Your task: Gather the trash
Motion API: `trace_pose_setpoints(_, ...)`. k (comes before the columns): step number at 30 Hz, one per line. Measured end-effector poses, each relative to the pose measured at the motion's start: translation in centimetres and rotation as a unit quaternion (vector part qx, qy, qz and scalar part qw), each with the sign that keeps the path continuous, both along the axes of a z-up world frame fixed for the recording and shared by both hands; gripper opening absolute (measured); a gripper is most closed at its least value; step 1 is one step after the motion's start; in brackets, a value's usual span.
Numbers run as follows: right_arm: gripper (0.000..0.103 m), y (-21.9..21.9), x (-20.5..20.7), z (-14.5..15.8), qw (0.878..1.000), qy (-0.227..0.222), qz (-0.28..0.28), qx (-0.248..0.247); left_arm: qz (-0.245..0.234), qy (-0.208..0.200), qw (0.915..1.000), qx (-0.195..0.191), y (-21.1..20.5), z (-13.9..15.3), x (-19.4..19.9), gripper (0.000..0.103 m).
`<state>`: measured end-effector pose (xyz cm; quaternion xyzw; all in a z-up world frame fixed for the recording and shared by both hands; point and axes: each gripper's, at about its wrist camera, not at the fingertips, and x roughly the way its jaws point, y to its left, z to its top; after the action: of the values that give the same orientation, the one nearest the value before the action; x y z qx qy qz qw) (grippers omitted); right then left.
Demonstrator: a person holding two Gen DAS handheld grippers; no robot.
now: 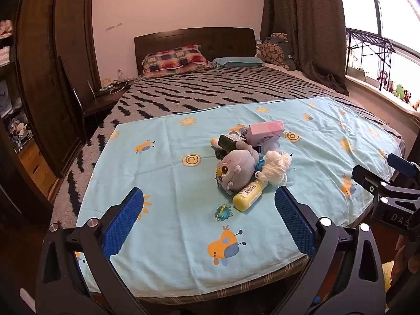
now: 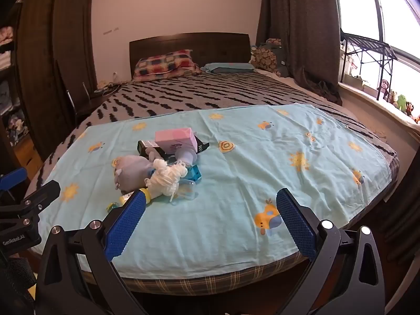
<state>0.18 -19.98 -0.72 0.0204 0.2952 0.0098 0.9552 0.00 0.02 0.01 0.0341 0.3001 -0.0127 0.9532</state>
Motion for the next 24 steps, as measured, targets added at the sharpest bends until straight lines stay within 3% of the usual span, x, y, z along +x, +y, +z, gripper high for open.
trace_pose_setpoints(24,0.100,0.10,0.09,-0.01,1.000,-0.002,0.001,-0.005,-0.003,-0.007,1.0000,0.002,-0.19,0.14,-0.07,0.095)
